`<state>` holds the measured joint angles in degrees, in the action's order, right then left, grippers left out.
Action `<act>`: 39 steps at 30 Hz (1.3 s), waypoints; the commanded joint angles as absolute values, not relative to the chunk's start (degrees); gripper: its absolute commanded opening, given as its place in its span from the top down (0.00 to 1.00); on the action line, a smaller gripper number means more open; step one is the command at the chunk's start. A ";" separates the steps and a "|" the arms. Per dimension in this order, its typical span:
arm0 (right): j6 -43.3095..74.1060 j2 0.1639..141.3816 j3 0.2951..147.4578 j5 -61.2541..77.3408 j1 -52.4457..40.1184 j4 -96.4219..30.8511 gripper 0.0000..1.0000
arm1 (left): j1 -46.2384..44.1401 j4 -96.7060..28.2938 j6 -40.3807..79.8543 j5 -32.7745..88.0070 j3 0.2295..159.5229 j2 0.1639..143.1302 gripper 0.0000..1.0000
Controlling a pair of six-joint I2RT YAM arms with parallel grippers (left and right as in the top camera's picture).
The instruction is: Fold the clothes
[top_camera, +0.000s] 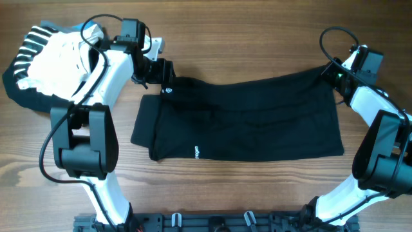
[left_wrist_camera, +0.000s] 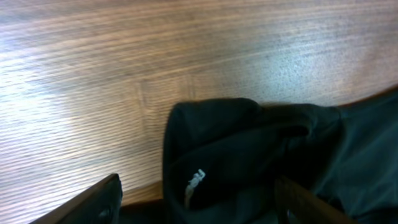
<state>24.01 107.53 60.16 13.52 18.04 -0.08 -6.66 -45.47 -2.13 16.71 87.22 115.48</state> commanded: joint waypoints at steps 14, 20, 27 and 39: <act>20.93 106.83 61.25 16.80 18.09 -4.82 0.94 | -7.49 -50.98 -2.85 21.10 87.48 110.32 0.19; 20.93 106.83 61.25 16.78 18.09 -4.80 0.94 | -8.93 -61.01 -3.03 20.49 89.17 101.78 0.31; 20.95 106.83 61.25 16.80 18.09 -4.82 0.94 | -9.43 -52.56 -3.03 16.60 81.54 106.72 0.23; 20.95 106.83 61.25 16.80 18.09 -4.95 0.94 | -9.50 -37.36 -2.55 17.17 80.55 113.62 0.96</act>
<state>21.78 107.53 60.16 15.66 18.04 -5.13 -9.43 -39.29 -2.70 17.02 80.42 111.11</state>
